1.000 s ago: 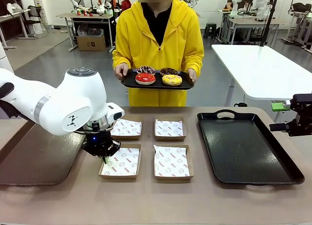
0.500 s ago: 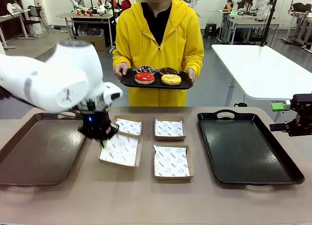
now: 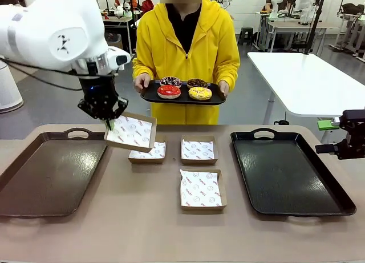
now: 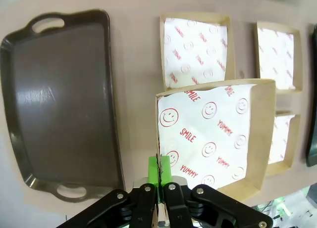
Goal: Individually package the donuts and arrange them on the tray.
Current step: Pick up one Paper togo box.
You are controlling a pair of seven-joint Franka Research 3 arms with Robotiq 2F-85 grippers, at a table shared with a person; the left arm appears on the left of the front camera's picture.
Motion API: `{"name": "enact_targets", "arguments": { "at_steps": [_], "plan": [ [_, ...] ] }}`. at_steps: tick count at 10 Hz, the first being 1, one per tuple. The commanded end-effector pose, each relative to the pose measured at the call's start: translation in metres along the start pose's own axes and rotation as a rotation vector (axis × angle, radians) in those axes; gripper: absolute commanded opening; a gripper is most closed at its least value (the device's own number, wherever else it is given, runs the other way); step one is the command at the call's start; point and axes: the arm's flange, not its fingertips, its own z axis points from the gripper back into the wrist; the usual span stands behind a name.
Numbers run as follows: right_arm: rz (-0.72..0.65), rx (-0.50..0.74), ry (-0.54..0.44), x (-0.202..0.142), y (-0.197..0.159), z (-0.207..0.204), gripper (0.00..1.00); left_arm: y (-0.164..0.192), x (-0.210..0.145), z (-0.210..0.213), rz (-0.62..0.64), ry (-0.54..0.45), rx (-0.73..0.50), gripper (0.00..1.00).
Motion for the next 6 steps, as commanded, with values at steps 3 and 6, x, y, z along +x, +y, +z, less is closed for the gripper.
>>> {"name": "enact_targets", "arguments": {
  "at_steps": [3,6],
  "plan": [
    [0.006,0.018,-0.009,0.001,-0.001,-0.001,1.0,-0.011,0.051,-0.004,-0.019,0.062,-0.011,0.0],
    [0.006,0.018,-0.009,0.001,-0.001,-0.001,1.0,-0.01,0.051,-0.012,0.001,0.059,-0.018,0.0]
  ]
}}
